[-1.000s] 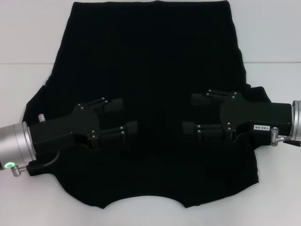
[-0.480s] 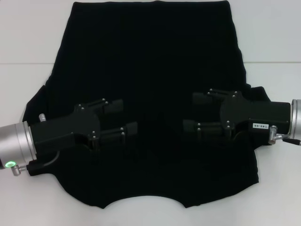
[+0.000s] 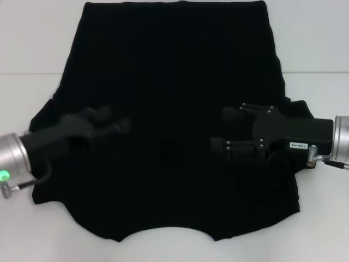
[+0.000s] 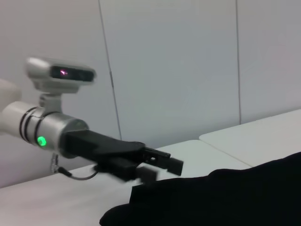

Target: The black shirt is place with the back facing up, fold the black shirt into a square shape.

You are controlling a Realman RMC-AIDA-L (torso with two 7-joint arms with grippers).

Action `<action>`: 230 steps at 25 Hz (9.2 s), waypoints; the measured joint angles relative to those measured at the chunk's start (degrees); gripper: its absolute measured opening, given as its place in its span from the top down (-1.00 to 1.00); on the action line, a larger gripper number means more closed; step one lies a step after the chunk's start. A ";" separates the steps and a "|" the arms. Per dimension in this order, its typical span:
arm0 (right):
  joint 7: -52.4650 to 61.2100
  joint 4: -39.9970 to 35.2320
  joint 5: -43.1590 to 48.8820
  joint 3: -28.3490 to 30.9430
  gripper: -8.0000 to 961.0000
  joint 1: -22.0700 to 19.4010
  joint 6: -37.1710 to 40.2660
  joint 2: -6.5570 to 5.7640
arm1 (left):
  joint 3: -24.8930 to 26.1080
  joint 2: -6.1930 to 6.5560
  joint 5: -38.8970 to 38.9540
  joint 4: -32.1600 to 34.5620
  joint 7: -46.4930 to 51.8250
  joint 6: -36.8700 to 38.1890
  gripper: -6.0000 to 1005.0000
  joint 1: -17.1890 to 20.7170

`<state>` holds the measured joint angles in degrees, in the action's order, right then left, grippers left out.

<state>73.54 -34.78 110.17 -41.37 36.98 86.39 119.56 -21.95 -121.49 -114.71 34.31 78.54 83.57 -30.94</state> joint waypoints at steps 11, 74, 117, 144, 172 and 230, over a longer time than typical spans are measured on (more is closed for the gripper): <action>0.40 3.33 -1.22 0.10 -0.84 1.40 -1.35 0.22 | 0.66 2.13 -8.67 8.24 34.36 -21.65 -0.57 1.63; -0.77 5.96 -3.68 -0.03 -0.84 2.19 -4.61 0.39 | 2.98 2.24 -25.83 13.48 39.29 -17.68 0.98 2.93; -1.66 7.11 -4.61 0.41 -0.84 2.21 -5.09 0.23 | 12.12 3.21 -23.54 14.24 38.46 -15.36 0.98 4.67; -1.74 7.39 -4.61 0.41 -0.84 1.63 -5.18 0.23 | 7.65 3.54 -15.92 10.54 33.70 -10.82 0.98 -1.49; -1.74 7.15 -4.84 0.49 -0.84 1.49 -5.09 0.21 | -4.74 -0.10 -12.36 2.88 17.44 -8.97 0.66 -5.02; -0.24 6.81 -5.22 0.58 -0.84 1.26 -4.89 -0.11 | -6.17 0.19 -14.05 -1.27 34.24 -33.67 0.74 -8.85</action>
<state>73.30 -27.97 104.95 -40.78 38.24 81.50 119.45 -28.12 -121.30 -128.76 33.04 112.78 49.90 -39.78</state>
